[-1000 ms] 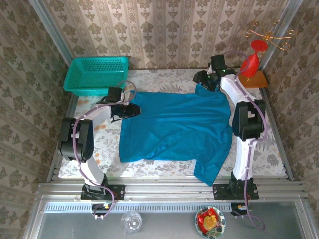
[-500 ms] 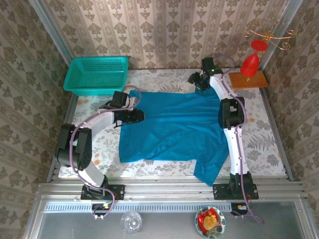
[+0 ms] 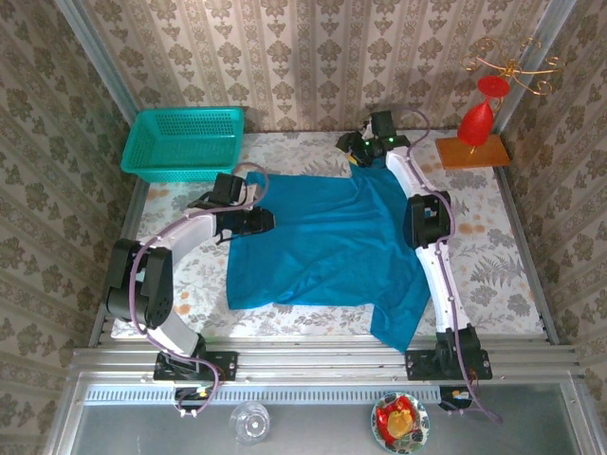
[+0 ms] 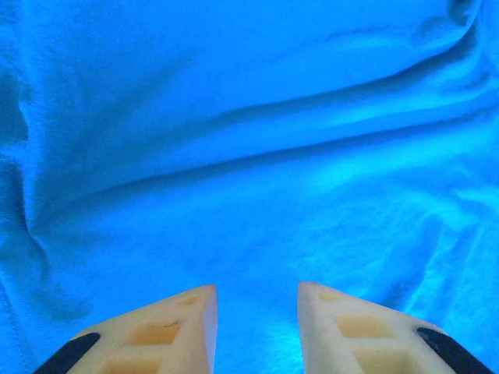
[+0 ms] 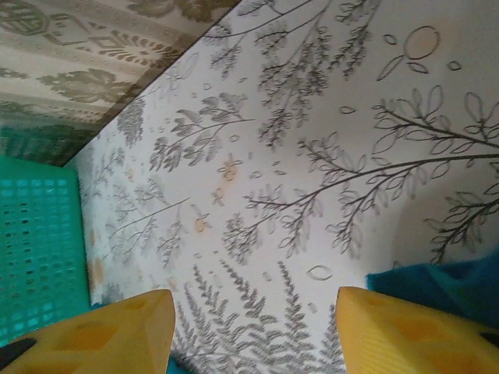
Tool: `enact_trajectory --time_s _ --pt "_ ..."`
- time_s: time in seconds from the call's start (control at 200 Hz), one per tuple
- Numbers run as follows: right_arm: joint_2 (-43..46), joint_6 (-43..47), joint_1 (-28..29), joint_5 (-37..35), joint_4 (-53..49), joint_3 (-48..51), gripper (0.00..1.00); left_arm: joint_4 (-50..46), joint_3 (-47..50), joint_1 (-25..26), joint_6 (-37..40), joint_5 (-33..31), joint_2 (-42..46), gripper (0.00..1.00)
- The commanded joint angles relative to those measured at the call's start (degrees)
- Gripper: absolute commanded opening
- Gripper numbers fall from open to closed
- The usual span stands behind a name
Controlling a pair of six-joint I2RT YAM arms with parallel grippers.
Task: Fold the inside-out t-shirt
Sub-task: Smooth out the T-shirt at the center of the table.
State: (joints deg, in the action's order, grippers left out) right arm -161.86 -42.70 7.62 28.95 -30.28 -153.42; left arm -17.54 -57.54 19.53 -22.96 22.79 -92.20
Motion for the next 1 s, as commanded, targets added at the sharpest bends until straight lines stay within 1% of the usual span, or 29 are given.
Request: enact_trajectory --time_s 0.0,0.17,0.265,0.36,0.395,0.47,0.5,0.62,0.67,0.74,0.82,0.895,0.945,0.995 --pt "6.9 1.6 -1.8 0.9 -4.1 0.1 0.58 -1.4 -2.0 -0.1 0.6 -1.6 -0.9 0.32" --pt "20.4 6.6 -3.9 -1.3 -5.3 13.5 0.60 -2.8 -7.6 -0.5 1.7 -4.5 -4.0 0.33" --pt "24.9 10.3 -4.9 -3.6 -9.1 18.4 0.60 -3.9 -12.2 -0.6 1.6 -6.6 -6.7 0.36" --pt "28.4 13.1 -6.0 -6.2 -11.4 24.4 0.60 -6.5 -19.1 -0.5 1.8 -7.8 -11.2 0.37" --pt "29.8 13.7 -6.4 -7.0 -11.2 27.2 0.60 -8.0 -22.0 -0.4 1.9 -9.7 -12.9 0.36" --pt "32.3 13.8 -7.5 -7.8 -9.0 33.8 0.60 -11.3 -27.9 0.1 0.8 -16.6 -16.3 0.35" --pt "33.0 13.7 -7.9 -7.7 -8.0 36.0 0.60 -12.5 -30.5 0.1 0.4 -17.9 -17.9 0.35" --pt "33.1 13.2 -9.5 -6.5 -5.0 41.6 0.60 -18.4 -41.3 0.2 0.1 -19.0 -25.4 0.35" --pt "32.1 13.1 -10.0 -5.8 -4.4 42.4 0.60 -20.4 -44.9 0.3 0.3 -19.5 -28.1 0.35" --pt "30.3 12.9 -10.3 -4.7 -3.9 42.6 0.60 -22.8 -48.8 0.3 0.8 -21.8 -31.1 0.35" --pt "27.9 12.6 -10.6 -3.4 -3.1 42.3 0.60 -24.5 -51.5 -0.1 1.5 -23.2 -33.4 0.35" --pt "25.5 12.3 -11.0 -3.3 -3.4 41.1 0.60 -25.0 -52.6 -1.0 1.4 -21.6 -34.6 0.35" --pt "24.0 11.9 -11.6 -4.4 -4.8 40.0 0.60 -25.0 -52.6 -1.6 1.0 -20.6 -34.8 0.35" --pt "22.9 11.3 -12.4 -7.0 -6.6 39.2 0.61 -25.1 -52.4 -2.1 1.0 -20.5 -34.6 0.35"
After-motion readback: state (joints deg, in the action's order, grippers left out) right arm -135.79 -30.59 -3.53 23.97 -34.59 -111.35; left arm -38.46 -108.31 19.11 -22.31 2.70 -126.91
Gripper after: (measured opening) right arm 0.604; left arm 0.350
